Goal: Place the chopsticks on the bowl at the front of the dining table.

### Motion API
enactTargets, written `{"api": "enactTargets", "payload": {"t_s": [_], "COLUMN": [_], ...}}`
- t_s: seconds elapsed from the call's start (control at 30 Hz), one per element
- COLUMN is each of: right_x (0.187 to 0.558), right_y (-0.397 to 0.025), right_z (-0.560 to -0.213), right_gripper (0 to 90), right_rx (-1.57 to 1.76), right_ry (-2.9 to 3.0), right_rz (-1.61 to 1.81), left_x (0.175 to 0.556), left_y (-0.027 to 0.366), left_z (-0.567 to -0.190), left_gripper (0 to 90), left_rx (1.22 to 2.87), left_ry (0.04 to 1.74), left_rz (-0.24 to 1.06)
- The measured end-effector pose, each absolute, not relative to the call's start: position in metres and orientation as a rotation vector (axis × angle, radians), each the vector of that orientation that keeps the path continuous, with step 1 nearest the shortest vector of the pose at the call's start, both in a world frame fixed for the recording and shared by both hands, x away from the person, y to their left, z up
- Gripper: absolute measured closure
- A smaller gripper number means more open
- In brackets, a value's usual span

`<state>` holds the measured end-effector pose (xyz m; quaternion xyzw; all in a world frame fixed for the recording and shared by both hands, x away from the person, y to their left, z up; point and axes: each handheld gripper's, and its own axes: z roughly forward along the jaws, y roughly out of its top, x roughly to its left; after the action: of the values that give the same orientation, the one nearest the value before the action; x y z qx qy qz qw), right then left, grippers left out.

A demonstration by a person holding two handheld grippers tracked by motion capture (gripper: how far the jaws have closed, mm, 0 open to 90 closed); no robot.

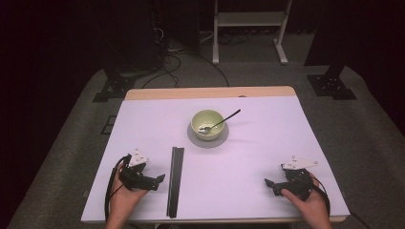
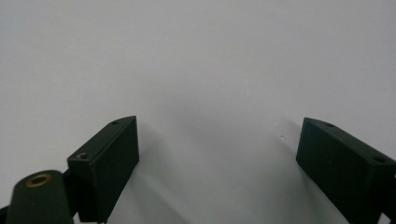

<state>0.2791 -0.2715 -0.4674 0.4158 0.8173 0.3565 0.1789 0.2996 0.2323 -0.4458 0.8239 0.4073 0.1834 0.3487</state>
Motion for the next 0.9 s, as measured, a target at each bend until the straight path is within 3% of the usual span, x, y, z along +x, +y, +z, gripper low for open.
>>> {"api": "enactTargets", "payload": {"t_s": [0.9], "right_x": [0.279], "right_y": [-0.272], "right_z": [-0.467], "right_gripper": [11.4], "right_rx": [1.176], "right_ry": [2.311], "right_rz": [1.008], "left_x": [0.322], "left_y": [0.227], "left_z": [-0.438], "left_gripper": [0.0], "left_rx": [2.123], "left_ry": [1.062], "left_rz": [0.468]}}
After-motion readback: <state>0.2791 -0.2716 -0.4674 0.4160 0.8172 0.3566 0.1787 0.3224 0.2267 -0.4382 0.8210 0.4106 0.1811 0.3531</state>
